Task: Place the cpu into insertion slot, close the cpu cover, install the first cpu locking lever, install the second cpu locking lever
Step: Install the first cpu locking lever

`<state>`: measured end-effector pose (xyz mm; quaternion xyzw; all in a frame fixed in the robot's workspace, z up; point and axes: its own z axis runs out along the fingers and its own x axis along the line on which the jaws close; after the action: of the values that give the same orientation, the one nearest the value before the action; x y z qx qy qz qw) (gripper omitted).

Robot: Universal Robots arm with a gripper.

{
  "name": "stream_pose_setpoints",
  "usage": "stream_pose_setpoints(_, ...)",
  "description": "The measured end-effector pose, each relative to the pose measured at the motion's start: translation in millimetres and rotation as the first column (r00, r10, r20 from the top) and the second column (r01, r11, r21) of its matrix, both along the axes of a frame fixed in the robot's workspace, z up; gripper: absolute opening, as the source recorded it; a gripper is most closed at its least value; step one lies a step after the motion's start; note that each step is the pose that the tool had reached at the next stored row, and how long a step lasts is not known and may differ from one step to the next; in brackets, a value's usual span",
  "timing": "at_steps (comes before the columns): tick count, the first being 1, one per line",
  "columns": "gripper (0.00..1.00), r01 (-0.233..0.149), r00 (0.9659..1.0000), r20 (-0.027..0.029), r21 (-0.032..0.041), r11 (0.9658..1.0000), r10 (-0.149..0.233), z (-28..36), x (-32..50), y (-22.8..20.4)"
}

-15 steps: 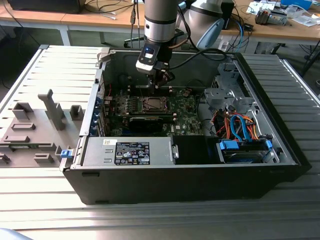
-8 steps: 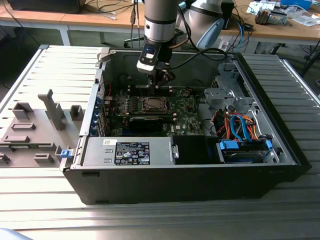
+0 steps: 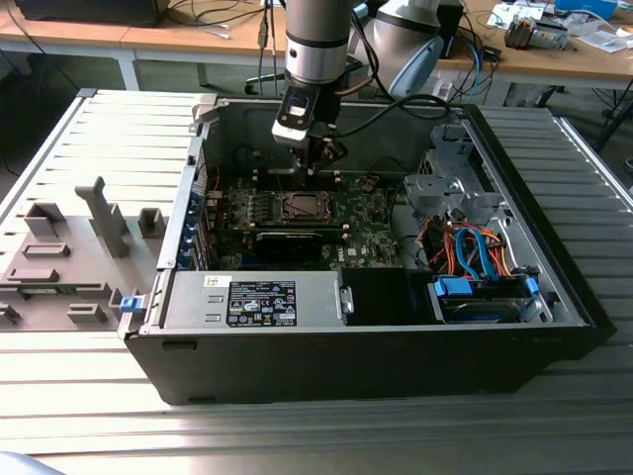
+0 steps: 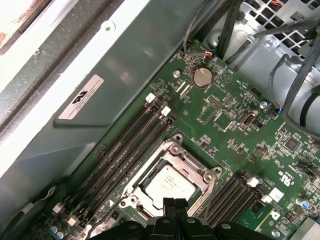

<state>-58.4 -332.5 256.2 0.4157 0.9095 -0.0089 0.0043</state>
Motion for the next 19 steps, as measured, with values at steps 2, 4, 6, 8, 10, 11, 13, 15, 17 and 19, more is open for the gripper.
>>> stream_pose_setpoints(2,0.11,-0.006,1.0,0.0,0.0,1.0,0.006,0.0,0.0,0.0)
stream_pose_setpoints(4,0.11,-0.014,0.9999,0.0,0.0,0.9999,0.014,0.0,0.0,0.0)
stream_pose_setpoints(6,0.11,-0.02,0.9998,0.0,0.0,0.9998,0.02,0.0,0.0,0.0)
stream_pose_setpoints(8,0.11,-0.024,0.9997,0.0,0.0,0.9997,0.024,0.0,0.0,0.0)
stream_pose_setpoints(10,0.11,-0.028,0.9996,0.0,0.0,0.9996,0.028,0.0,0.0,0.0)
stream_pose_setpoints(11,0.11,-0.031,0.9995,0.0,0.0001,0.9995,0.031,0.0,0.0,0.0)
stream_pose_setpoints(13,0.11,-0.036,0.9993,0.0,0.0,0.9993,0.036,0.0,0.0,0.0)
stream_pose_setpoints(15,0.11,-0.042,0.9991,0.0,0.0,0.9991,0.042,0.0,0.0,0.0)
stream_pose_setpoints(17,0.11,-0.047,0.9989,0.0,0.0001,0.9989,0.047,0.0,0.0,0.0)
stream_pose_setpoints(19,0.11,-0.052,0.9987,0.0,0.0,0.9987,0.052,0.0,0.0,0.0)
